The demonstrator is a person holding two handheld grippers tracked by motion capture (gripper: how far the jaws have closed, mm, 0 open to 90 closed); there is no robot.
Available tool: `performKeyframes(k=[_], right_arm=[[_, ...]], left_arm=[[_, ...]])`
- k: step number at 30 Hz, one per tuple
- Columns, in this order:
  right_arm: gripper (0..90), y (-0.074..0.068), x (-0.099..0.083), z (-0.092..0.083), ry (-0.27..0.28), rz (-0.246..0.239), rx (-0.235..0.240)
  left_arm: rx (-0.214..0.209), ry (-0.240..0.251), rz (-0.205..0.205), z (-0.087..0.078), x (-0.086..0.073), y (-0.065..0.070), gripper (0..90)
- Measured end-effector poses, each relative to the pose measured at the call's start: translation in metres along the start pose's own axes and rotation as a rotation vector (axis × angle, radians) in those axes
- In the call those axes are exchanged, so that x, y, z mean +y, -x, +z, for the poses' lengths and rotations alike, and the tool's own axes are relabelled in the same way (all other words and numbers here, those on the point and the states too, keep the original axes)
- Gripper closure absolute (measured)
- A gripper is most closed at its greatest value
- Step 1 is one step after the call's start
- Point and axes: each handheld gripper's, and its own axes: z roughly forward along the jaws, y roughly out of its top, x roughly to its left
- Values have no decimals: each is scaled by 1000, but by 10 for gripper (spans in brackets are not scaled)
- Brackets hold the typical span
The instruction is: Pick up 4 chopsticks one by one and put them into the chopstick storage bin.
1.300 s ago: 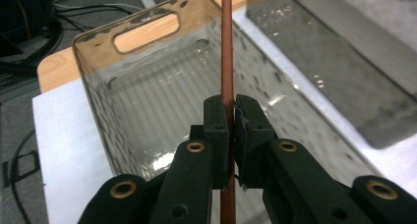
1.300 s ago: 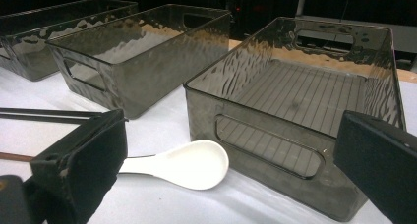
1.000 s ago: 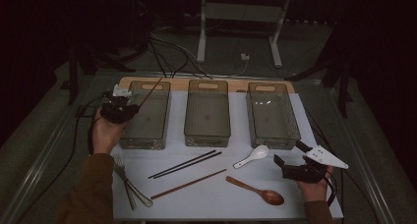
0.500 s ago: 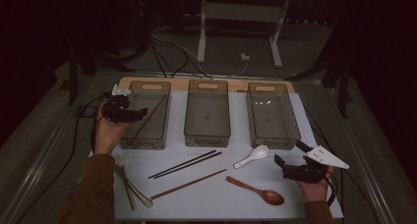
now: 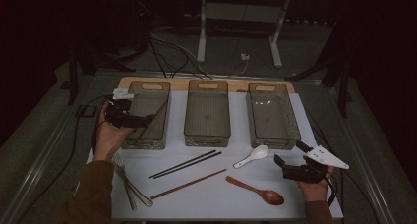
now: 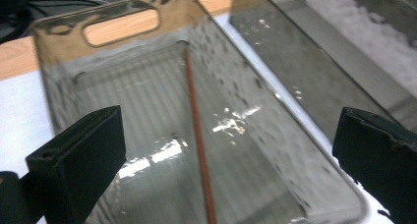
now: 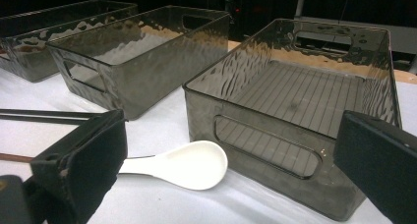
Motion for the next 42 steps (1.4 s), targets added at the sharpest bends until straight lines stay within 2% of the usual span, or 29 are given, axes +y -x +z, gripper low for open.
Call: performKeyframes(k=[4,11,22,31,42], right_arm=[[2,0,0,0,1,0,0],[2,0,0,0,2,1,-1],[1,0,0,0,2,1,-1],[1,0,0,0,2,2,-1],[1,0,0,0,1,4,0]], left_arm=[[-34,-1,18,-2,-2,7,8],[-65,3,60,-6,-5,21,9],[-104,14,68,-9,-15,34,9],[-132,1,97,-11,-23,45,9],[-186,-18,162,-14,-27,69,9]])
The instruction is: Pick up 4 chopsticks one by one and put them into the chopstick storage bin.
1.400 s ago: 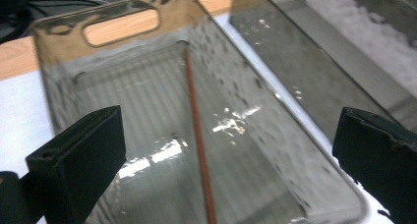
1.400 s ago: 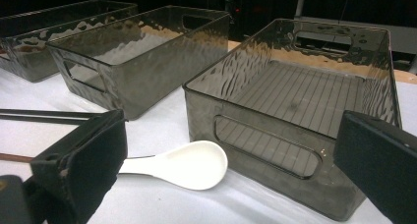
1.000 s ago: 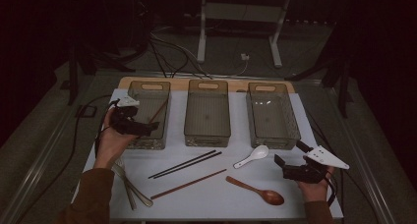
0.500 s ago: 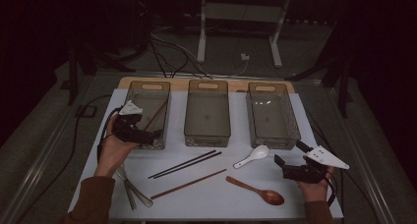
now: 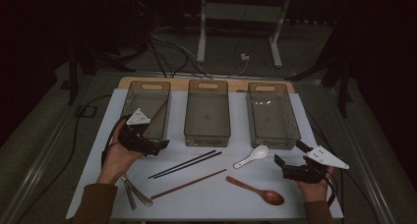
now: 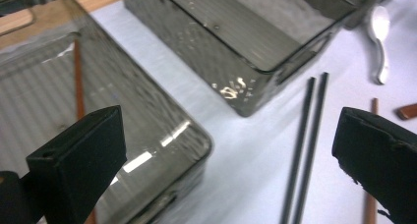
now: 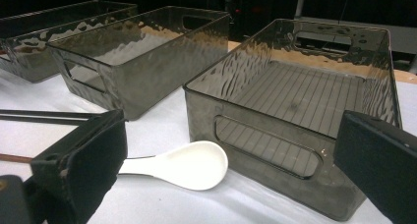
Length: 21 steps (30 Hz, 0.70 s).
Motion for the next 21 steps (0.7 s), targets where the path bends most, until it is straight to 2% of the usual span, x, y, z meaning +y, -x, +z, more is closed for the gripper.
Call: performKeyframes(k=[11,21], right_arm=[[2,1,0,0,2,-1,-1],[2,1,0,-1,4,-2,-1]], left_arm=[[-60,-1,35,8,-5,21,9],[-90,-23,72,15,-14,40,9]])
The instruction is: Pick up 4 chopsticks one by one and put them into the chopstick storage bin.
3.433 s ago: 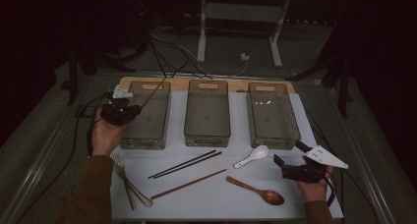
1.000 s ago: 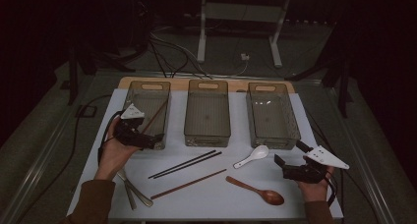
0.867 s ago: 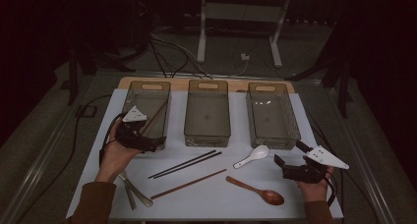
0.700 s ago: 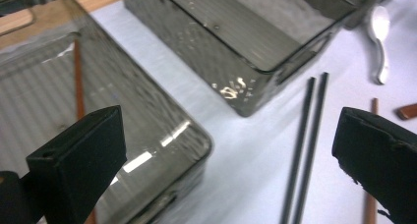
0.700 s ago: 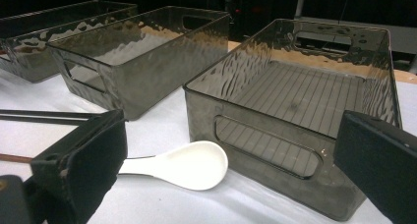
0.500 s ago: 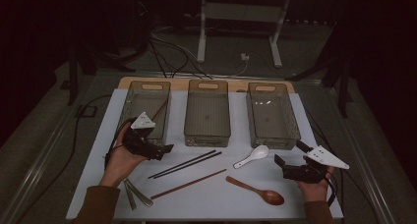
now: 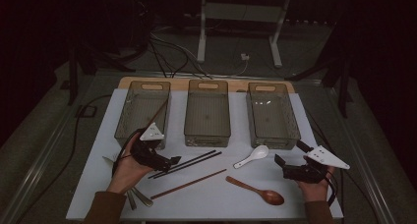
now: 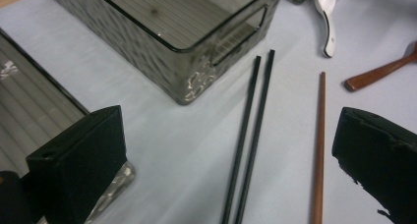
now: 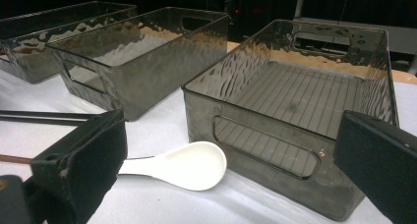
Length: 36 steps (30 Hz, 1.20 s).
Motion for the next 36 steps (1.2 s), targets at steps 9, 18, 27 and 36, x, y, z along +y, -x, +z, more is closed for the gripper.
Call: performKeyframes(k=[9,18,27,36], right_arm=[[1,0,0,0,1,0,0],[2,0,0,0,1,-1,0],[2,0,0,0,1,-1,1],[1,0,0,0,2,1,0]], left_arm=[[-32,-15,21,7,-12,15,9],[-60,-45,36,16,-28,30,11],[-94,-105,57,28,-39,42,17],[-108,-154,97,35,-48,55,167]])
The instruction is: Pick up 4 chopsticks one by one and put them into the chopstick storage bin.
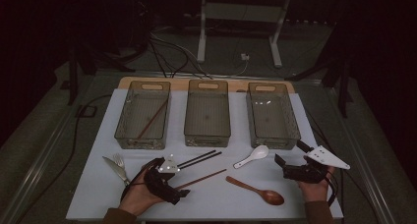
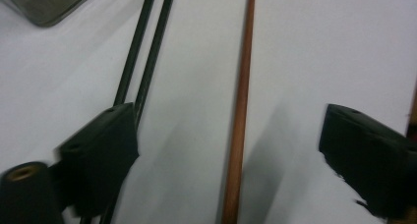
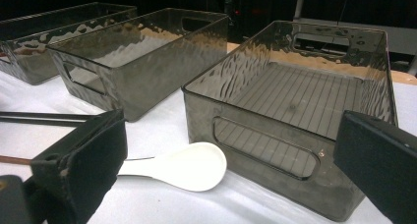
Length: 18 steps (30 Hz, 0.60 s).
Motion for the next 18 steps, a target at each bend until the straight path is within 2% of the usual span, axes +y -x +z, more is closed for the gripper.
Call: performKeyframes(k=[2,4,7,13,18], right_arm=[[2,0,0,0,0,-2,0],[1,0,0,0,0,-2,0],[2,0,0,0,0,-1,0],[2,0,0,0,-1,-1,0],[2,-1,0,1,-3,-1,0]], left_arm=[[5,-11,7,0,-1,1,218],[-3,-12,24,-1,-2,1,364],[-8,-24,49,0,-3,3,500],[-4,-73,95,7,0,8,670],[25,-86,112,11,4,9,770]])
